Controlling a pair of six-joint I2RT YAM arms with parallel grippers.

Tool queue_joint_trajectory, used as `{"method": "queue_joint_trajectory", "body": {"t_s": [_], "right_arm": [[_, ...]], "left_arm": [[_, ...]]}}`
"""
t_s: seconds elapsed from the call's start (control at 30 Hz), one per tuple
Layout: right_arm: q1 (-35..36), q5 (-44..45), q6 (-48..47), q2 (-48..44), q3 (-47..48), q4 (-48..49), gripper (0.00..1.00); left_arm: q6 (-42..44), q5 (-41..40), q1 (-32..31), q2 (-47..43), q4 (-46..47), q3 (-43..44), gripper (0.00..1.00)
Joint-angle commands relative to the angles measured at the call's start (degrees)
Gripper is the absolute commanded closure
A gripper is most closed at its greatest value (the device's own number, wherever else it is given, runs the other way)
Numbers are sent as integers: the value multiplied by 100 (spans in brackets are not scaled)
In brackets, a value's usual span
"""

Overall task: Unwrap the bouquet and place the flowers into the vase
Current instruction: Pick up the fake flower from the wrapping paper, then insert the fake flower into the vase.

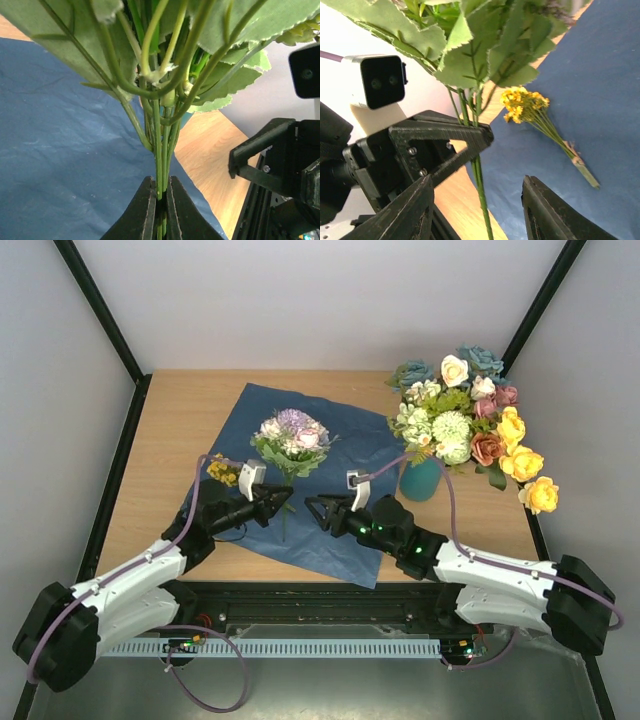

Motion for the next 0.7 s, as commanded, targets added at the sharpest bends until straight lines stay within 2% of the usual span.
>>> {"method": "queue_joint_trajectory", "body": {"t_s": [0.0, 0.3, 0.67], "right_arm": [[135, 50, 125, 428, 433, 664, 51], [173, 316, 268, 1017, 949, 773, 49], [218, 503, 35, 1040, 947, 805, 51]], "left_arm": [[86, 336, -56, -145, 388, -77, 98], [99, 614, -207, -290, 426, -59, 98], [22, 1064, -271, -232, 655, -66, 98]]}}
